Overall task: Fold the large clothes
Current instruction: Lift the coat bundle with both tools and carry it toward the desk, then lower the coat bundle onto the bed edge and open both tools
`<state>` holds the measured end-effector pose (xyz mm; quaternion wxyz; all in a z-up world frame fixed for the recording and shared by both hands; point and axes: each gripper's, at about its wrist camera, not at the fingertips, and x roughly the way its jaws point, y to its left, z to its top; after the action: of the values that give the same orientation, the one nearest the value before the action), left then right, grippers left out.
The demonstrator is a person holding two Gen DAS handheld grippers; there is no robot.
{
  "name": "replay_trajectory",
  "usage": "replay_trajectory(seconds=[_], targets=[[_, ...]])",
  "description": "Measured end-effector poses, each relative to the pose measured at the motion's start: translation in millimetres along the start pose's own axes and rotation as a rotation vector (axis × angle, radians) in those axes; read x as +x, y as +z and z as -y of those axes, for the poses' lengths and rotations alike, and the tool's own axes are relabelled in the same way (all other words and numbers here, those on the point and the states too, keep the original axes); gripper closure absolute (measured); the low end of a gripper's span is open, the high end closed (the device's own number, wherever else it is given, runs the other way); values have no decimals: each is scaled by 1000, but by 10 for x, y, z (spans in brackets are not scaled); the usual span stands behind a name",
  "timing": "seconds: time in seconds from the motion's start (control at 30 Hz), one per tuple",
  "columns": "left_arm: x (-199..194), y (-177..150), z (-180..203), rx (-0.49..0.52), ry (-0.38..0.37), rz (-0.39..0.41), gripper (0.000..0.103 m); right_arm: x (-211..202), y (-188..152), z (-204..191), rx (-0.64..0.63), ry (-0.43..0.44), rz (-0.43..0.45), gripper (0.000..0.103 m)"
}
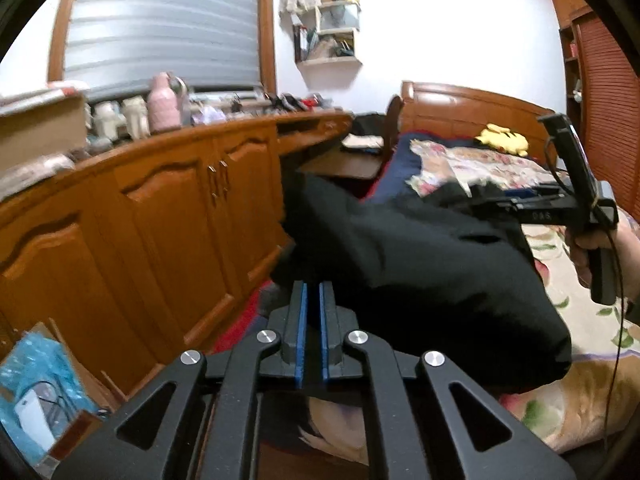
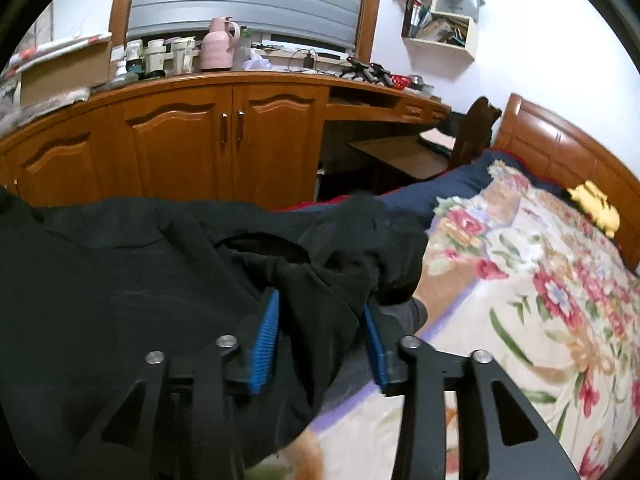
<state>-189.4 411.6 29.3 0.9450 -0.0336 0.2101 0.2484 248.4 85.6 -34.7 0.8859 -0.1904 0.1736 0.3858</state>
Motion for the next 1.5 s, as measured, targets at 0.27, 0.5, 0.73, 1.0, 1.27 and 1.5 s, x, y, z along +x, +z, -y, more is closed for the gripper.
replay_trajectory(seconds=[0.27,0.5,0.73,1.0,1.27,1.5], targets=[[-166,264,201,23,-45,65,62,-304,-143,-102,-6,66,48,43],[119,382,507,95,-28,28,62,-460,-251,-159,-15,119,52,43],[620,86,407,149,61,-129,72,-619,-353,-131,-15,142,60,43],[816,-117,219,93,61,-181,74,-435,-381,-459,-31,238,23,43],[902,-213,170,60,52,-198,74,111,-442,-616,17,246,-52,43],[808,-167,161,48,40,-164,74,80,-368,-678,-2,199,-49,43]])
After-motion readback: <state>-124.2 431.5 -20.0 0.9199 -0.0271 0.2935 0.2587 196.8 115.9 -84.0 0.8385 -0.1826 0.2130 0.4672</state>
